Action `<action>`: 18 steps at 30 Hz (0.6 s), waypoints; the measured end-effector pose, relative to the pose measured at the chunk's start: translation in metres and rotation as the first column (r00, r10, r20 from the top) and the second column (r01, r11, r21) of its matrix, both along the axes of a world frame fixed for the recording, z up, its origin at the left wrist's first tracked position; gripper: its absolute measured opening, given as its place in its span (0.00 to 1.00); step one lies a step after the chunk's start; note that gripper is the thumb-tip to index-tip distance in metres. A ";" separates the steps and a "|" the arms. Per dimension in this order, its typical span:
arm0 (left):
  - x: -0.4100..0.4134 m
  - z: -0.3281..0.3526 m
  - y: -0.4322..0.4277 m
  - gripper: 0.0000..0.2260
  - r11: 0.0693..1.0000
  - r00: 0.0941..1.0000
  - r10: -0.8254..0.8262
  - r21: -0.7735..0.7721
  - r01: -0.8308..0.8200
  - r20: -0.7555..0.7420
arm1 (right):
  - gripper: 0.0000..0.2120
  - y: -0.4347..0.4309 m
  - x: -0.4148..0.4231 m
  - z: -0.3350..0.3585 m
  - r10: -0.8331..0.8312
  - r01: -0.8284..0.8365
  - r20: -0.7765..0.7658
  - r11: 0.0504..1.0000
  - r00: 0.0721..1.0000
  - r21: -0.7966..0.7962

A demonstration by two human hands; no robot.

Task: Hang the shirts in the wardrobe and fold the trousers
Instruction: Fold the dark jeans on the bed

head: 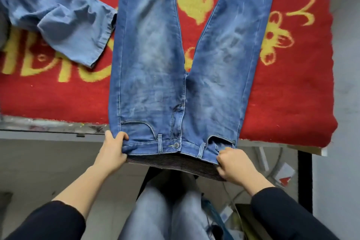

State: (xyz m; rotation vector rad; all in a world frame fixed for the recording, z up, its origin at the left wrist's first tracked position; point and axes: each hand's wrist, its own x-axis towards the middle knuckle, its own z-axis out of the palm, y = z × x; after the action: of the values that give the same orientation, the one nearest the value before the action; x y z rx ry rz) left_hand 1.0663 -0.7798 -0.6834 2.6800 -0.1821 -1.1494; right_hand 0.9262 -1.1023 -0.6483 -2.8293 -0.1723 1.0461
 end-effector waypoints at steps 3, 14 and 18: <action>0.006 0.000 0.000 0.16 0.990 0.999 -0.037 0.134 0.032 0.036 | 0.14 -0.011 -0.012 -0.002 -0.069 0.038 -0.388 0.995 0.919 -0.088; -0.062 0.004 -0.131 0.22 0.992 0.976 0.108 -0.083 -0.094 0.190 | 0.09 -0.090 0.065 -0.024 -0.871 0.868 0.013 0.490 0.490 0.080; -0.094 0.001 -0.219 0.21 0.946 0.988 0.148 -0.296 -0.131 0.036 | 0.21 -0.106 0.092 -0.031 -0.942 0.932 0.021 0.335 0.335 0.136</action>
State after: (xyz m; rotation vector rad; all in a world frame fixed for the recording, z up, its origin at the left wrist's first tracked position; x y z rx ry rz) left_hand 0.9728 -0.9991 -0.6822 2.4228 -0.1554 -0.9229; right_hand 1.0182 -1.2079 -0.6793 -2.1561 1.2546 0.5330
